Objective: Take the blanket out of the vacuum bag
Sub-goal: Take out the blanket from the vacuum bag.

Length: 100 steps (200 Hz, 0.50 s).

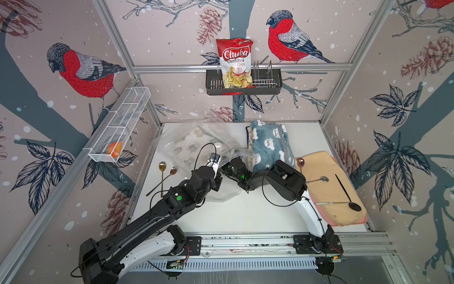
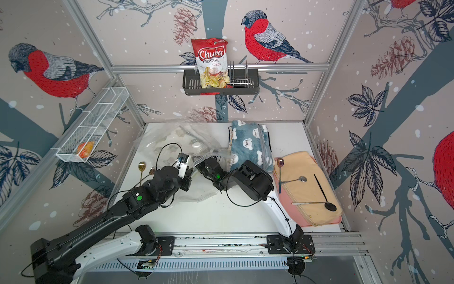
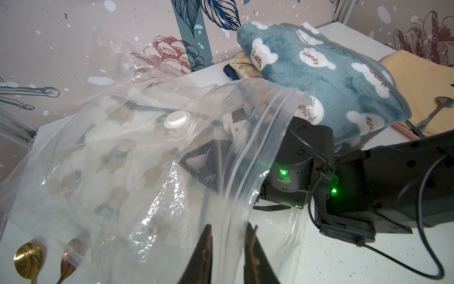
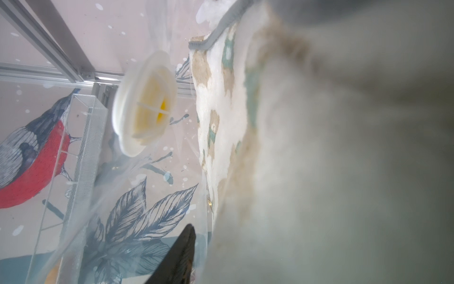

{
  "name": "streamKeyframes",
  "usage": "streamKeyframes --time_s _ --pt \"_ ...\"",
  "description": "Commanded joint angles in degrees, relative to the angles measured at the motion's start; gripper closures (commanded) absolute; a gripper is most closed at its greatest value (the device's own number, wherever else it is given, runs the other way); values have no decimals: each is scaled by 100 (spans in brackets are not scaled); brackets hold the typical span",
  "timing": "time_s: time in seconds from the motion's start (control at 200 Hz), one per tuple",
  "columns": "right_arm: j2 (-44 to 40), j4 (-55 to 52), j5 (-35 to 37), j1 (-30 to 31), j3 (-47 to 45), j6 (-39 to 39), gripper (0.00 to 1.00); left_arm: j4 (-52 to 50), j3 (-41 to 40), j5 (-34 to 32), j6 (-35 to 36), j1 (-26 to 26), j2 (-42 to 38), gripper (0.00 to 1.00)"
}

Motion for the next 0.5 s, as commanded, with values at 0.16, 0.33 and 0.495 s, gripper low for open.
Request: streamKeyframes --time_s 0.16,0.33,0.495 --pt "-355 23 -136 -7 -85 -369 95 165 -14 -131 -2 -9 1 78" --pt "-882 -117 -184 81 -269 -685 100 134 -7 -241 -2 -6 10 78" --pt "-1227 -217 -206 170 -353 -737 100 143 -7 -294 -9 -6 -25 79"
